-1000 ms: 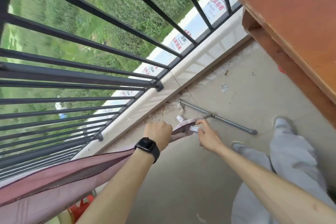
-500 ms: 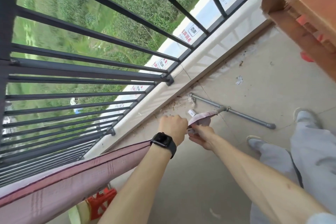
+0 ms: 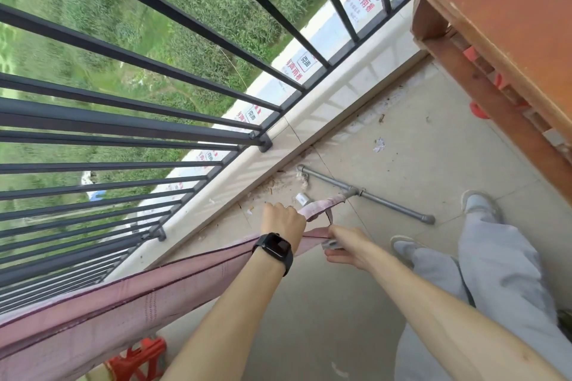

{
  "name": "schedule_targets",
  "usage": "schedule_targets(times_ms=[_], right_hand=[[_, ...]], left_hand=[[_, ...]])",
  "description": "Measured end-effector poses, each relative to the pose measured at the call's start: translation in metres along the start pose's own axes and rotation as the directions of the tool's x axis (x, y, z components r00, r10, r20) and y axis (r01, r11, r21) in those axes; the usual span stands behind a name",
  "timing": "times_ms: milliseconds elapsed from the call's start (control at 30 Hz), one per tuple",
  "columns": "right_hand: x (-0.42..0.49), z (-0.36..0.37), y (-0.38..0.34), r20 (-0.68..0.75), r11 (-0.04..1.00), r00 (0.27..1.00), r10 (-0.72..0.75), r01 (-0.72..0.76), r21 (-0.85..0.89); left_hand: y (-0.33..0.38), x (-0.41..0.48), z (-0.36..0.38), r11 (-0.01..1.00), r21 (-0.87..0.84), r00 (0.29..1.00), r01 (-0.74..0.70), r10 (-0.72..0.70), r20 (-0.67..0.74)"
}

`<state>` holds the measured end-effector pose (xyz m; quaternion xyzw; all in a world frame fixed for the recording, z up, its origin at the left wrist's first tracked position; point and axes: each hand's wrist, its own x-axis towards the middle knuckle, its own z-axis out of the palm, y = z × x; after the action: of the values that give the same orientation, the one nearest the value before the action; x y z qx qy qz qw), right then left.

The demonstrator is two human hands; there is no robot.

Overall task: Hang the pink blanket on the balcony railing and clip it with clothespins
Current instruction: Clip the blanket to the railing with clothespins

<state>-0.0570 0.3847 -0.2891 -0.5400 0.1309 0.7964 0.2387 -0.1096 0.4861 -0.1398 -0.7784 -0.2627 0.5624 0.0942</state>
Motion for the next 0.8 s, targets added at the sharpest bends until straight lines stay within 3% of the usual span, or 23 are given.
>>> schedule_targets(times_ms=[167, 267, 433, 567, 800], right_hand=[[0.002, -0.015, 0.013, -0.101, 0.983, 0.995, 0.025, -0.006, 0.181], [0.008, -0.025, 0.011, -0.151, 0.987, 0.989, -0.008, 0.032, 0.156], [0.013, -0.013, -0.007, -0.162, 0.979, 0.967, -0.197, 0.185, -0.082], [0.001, -0.012, -0.014, -0.086, 0.883, 0.918, -0.386, 0.341, -0.323], [-0.003, -0.030, -0.026, -0.045, 0.732, 0.868, -0.494, 0.388, -0.560]], left_hand=[[-0.002, 0.000, -0.001, 0.995, -0.036, 0.995, -0.088, 0.086, -0.051], [-0.006, -0.001, -0.002, 0.994, -0.059, 0.995, -0.088, 0.085, -0.057], [-0.013, -0.005, -0.006, 0.996, -0.024, 0.994, -0.081, 0.079, -0.073], [-0.016, 0.000, -0.006, 0.999, -0.016, 0.997, -0.044, 0.043, -0.065], [0.007, 0.029, 0.014, 0.995, -0.094, 0.999, -0.017, 0.013, -0.043]])
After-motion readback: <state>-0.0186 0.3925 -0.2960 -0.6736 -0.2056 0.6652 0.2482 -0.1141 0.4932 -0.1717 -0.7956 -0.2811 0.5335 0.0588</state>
